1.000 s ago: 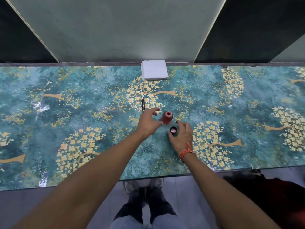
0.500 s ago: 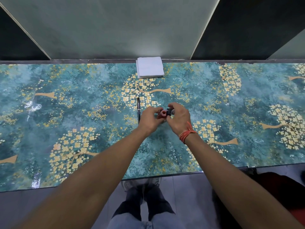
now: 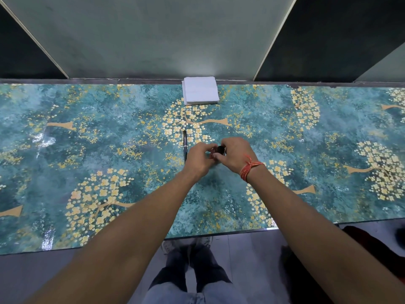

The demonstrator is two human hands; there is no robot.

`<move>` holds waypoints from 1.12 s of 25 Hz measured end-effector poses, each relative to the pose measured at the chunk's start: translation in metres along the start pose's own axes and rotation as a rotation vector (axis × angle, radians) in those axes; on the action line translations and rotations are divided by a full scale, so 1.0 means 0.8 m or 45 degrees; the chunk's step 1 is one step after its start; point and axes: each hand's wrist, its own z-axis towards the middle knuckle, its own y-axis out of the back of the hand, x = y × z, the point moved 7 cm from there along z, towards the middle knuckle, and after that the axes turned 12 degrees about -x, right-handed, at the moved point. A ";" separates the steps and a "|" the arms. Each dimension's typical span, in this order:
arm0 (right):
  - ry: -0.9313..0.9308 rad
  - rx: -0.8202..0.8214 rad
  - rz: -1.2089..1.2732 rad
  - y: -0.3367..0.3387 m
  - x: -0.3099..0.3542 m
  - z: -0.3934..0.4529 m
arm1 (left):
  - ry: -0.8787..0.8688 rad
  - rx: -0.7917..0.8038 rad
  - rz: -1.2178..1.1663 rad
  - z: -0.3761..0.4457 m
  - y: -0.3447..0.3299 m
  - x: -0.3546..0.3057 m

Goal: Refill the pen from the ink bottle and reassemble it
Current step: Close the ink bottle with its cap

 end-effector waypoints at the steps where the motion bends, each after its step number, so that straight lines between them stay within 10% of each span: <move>1: 0.022 0.019 0.005 0.000 0.000 0.000 | -0.002 0.003 0.007 0.000 0.002 -0.001; 28: -0.076 0.126 -0.079 0.011 -0.004 -0.011 | -0.048 0.023 0.112 0.010 -0.009 0.008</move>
